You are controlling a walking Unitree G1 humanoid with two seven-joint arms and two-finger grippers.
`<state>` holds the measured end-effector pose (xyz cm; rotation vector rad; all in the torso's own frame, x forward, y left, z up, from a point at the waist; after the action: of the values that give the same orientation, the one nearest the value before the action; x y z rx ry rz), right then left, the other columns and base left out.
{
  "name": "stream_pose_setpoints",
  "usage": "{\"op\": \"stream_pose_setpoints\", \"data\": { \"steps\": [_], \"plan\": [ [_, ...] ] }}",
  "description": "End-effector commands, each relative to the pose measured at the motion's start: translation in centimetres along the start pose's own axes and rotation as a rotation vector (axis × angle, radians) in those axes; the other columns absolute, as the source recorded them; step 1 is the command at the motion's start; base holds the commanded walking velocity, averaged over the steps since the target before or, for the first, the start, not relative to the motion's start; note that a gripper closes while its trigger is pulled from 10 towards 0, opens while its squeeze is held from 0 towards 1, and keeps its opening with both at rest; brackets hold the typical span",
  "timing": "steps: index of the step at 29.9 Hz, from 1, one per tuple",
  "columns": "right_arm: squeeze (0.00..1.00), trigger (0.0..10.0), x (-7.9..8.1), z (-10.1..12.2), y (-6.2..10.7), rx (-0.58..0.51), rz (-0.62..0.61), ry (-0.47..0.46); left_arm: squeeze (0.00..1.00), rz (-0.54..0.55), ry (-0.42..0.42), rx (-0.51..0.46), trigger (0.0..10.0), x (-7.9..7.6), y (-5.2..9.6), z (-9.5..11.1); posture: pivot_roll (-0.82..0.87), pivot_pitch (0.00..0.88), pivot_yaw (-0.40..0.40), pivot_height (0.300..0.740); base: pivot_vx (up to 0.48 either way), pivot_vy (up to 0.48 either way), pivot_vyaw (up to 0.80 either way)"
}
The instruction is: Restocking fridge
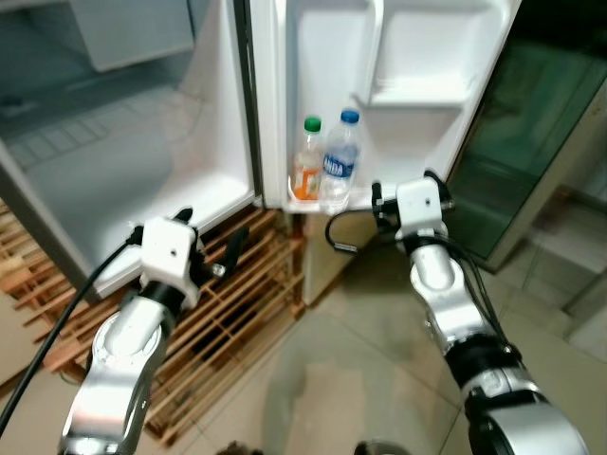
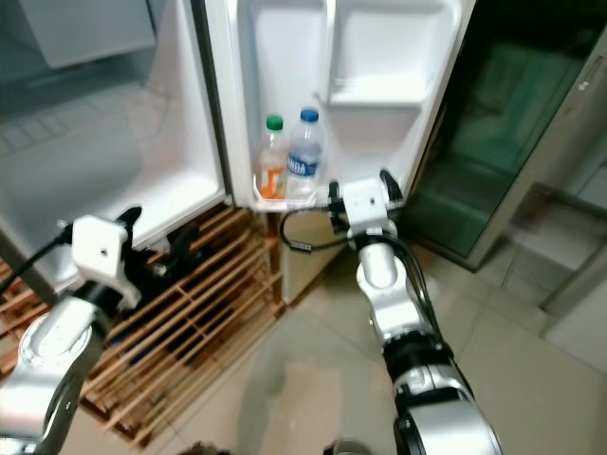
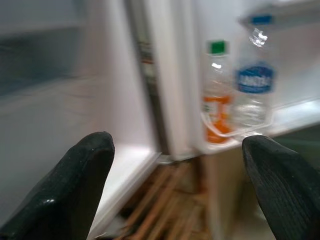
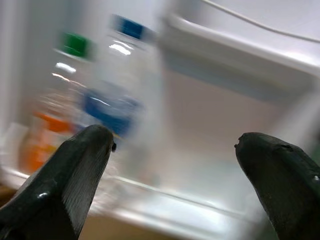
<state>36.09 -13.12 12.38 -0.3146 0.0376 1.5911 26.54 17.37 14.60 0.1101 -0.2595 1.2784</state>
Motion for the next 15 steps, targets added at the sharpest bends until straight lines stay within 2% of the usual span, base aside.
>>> {"op": "stream_pose_setpoints", "data": {
  "steps": [1,3,4,5,6,7,8,9,10,11,12,14,15],
  "plan": [
    [0.00,10.0,0.5,1.7,-0.5,-0.078,0.017,-0.021,0.00,-0.003,-0.013,0.013,10.0,0.1,-0.1,0.0,0.02,0.000,0.050,0.740,0.000,0.000,0.00],
    [0.00,10.0,0.2,1.8,0.4,-0.102,0.008,-0.044,0.00,0.007,-0.002,0.016,10.0,0.1,-0.3,0.0,0.02,0.000,0.044,0.740,0.000,0.000,0.00],
    [0.00,10.0,0.0,1.5,1.4,-0.104,0.011,-0.055,0.00,0.018,0.011,0.027,10.0,0.0,-0.3,-0.2,0.00,0.000,0.032,0.740,0.000,0.000,0.00],
    [0.00,10.0,0.0,1.5,1.4,-0.104,0.011,-0.055,0.00,0.018,0.011,0.027,10.0,0.0,-0.3,-0.2,0.00,0.000,0.032,0.740,0.000,0.000,0.00],
    [0.00,10.0,-0.5,0.6,3.7,-0.088,0.001,-0.094,0.00,0.032,0.035,0.058,10.0,-0.3,0.1,-0.7,-0.03,0.000,0.024,0.740,0.000,0.000,0.00],
    [0.00,10.0,-0.5,0.6,3.7,-0.088,0.001,-0.094,0.00,0.032,0.035,0.058,10.0,-0.3,0.1,-0.7,-0.03,0.000,0.024,0.740,0.000,0.000,0.00],
    [0.00,10.0,-1.0,0.0,5.4,-0.067,-0.019,-0.121,0.00,0.032,0.049,0.077,10.0,-0.6,0.6,-1.1,-0.05,0.000,0.017,0.740,0.000,0.000,0.00],
    [0.00,10.0,-1.8,-0.7,8.0,-0.026,-0.048,-0.154,0.00,0.019,0.050,0.108,10.0,-1.1,1.6,-1.6,-0.08,0.000,0.011,0.740,0.000,0.000,0.00],
    [0.00,10.0,-2.4,-0.9,9.8,0.002,-0.066,-0.173,0.00,0.009,0.050,0.129,10.0,-1.4,2.3,-1.9,-0.09,0.000,0.009,0.740,0.000,0.000,0.00],
    [0.00,10.0,-2.4,-0.9,9.8,0.002,-0.066,-0.173,0.00,0.009,0.050,0.129,10.0,-1.4,2.3,-1.9,-0.09,0.000,0.009,0.740,0.000,0.000,0.00],
    [0.00,10.0,-3.0,-1.0,11.5,0.022,-0.073,-0.178,0.00,-0.007,0.045,0.148,10.0,-1.8,3.0,-2.2,-0.11,0.000,0.004,0.740,0.000,0.000,0.00],
    [0.00,10.0,-3.5,-1.0,13.1,0.045,-0.062,-0.184,0.00,-0.032,0.032,0.164,10.0,-2.2,3.4,-2.1,-0.13,0.000,0.003,0.740,0.000,0.000,0.00],
    [0.00,10.0,-3.6,-1.0,13.7,0.054,-0.045,-0.188,0.00,-0.050,0.017,0.143,10.0,-2.4,3.3,-1.4,-0.14,0.000,0.006,0.740,0.000,0.000,0.00]
  ]
}}
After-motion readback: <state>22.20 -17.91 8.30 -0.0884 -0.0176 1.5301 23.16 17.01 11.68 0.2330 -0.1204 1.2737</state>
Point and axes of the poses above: a point about 5 cm out from each wrist's last joint towards the gripper, its own y axis pointing back from the gripper into the wrist, its own z axis along the axis of the wrist's last joint, x = y × z, the point moved 1 cm from there along -y, pointing out of the wrist towards the gripper, and after that the axes turned 4 degrees about -y, right-handed, at the moved point
